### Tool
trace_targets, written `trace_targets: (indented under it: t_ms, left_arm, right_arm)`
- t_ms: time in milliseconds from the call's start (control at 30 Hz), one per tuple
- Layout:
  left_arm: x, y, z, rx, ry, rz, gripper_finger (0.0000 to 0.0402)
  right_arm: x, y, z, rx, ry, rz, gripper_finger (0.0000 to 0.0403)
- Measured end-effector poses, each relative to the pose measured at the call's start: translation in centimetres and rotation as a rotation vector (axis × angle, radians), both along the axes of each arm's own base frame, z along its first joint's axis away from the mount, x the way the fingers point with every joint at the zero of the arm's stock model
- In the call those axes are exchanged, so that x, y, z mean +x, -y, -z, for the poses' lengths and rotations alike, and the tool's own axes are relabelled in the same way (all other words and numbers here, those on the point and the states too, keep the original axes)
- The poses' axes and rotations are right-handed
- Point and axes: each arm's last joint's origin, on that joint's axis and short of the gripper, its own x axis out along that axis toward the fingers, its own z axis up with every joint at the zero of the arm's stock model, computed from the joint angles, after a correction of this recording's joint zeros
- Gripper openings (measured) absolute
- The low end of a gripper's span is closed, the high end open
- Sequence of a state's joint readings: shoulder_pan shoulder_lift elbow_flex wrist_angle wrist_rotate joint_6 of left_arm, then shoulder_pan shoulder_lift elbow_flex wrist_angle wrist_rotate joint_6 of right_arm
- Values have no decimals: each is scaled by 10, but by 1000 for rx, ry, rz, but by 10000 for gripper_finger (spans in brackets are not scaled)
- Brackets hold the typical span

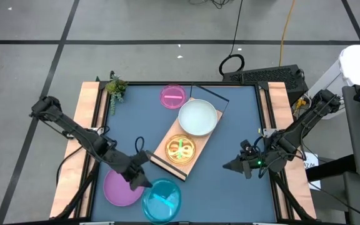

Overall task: Place and stack plates onto a shelf
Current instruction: Stack the blue plate on top of the green plate on the shelf

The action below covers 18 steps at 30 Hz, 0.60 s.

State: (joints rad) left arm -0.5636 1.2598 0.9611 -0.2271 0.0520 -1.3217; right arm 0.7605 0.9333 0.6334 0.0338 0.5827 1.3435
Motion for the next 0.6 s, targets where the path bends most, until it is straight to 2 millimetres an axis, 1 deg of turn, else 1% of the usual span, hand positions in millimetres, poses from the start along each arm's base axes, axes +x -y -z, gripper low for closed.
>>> trace_targets:
  t_ms: [100,200,300,433,600]
  left_arm:
    - [0,-6,-11,-37,49,-26,3]
    - [4,-12,-31,-32,109,-47,3]
    - [10,-25,-53,4,158,-84,3]
    - [18,-53,-84,82,236,-156,3]
    - [24,-92,-110,194,287,-261,3]
  right_arm:
    - [0,1,0,-6,5,21,0]
    - [0,1,0,-16,7,21,0]
    - [0,1,0,-27,8,18,0]
    - [0,2,0,-42,17,56,0]
    - [1,2,-1,2,17,73,0]
